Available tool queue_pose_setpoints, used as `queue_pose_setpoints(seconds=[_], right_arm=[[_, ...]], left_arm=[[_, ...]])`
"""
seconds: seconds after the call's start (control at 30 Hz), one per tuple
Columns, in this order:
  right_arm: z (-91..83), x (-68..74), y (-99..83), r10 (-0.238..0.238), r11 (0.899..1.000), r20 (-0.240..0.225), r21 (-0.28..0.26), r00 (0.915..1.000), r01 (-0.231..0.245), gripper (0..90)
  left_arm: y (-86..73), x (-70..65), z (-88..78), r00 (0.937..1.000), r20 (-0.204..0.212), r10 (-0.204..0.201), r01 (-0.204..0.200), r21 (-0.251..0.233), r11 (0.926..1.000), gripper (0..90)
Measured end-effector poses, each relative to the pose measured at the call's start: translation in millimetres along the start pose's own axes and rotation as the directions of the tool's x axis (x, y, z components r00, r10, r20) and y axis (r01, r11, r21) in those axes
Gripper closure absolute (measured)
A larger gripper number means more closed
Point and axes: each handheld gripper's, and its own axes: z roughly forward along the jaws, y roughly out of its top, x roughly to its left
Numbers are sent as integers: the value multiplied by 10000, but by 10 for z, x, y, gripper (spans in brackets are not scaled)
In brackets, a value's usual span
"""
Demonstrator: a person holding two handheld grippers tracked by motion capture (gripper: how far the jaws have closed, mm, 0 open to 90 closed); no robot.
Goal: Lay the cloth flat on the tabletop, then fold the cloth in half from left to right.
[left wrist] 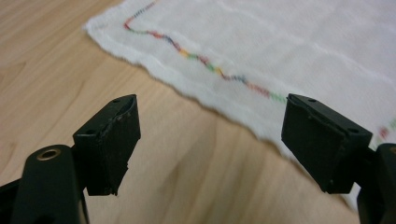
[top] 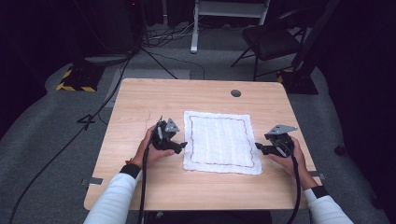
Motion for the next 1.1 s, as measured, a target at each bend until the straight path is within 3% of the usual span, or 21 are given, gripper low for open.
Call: queue_pose_setpoints(seconds=[0.2,0.27,0.33,0.4,0.63,0.73,0.77,0.87,0.9,0.93,1.0,1.07,1.1], right_arm=[[-59,34,1,16,9998,-90,-207,10000,-17,397],[-74,57,14,-109,9993,-188,-348,9998,103,402],[-68,75,24,-164,9991,-223,-383,9996,156,403],[-58,88,27,-251,9991,-298,-360,9992,240,402],[-61,155,64,-461,9975,-543,-566,9975,430,393],[-61,204,99,-650,9957,-615,-707,9960,606,398],[-55,279,151,-829,9930,-835,-914,9931,752,410],[-27,417,232,-1162,9898,-1087,-954,9873,1060,402],[-17,474,264,-1264,9881,-1177,-1024,9850,1145,403],[-17,474,264,-1264,9881,-1177,-1024,9850,1145,403],[33,666,365,-1639,9817,-1570,-1230,9739,1454,407],[93,822,438,-1979,9758,-1826,-1300,9631,1759,409],[134,908,475,-2094,9738,-1978,-1305,9576,1860,409]], left_arm=[[-248,-35,-171,9998,19,-204,204,172,9996,196],[-344,5,-246,9974,322,-645,636,280,9976,195],[-400,-2,-295,9987,-157,-486,487,69,9988,208],[-436,7,-312,9988,-203,-445,449,185,9988,209],[-401,-1,-343,9973,-638,-359,359,-22,9994,210],[-353,30,-339,9970,-637,-449,448,-43,9990,198],[-315,84,-338,9954,-752,-598,580,-258,9980,198],[-250,192,-287,9928,-762,-925,909,-245,9956,199],[-232,217,-269,9909,-1058,-830,802,-301,9963,200],[-232,217,-269,9909,-1058,-830,802,-301,9963,206],[-152,287,-183,9916,-913,-914,903,-154,9958,202],[-108,299,-140,9866,-1447,-752,698,-415,9967,213],[-76,311,-105,9872,-1408,-752,716,-304,9970,217]])
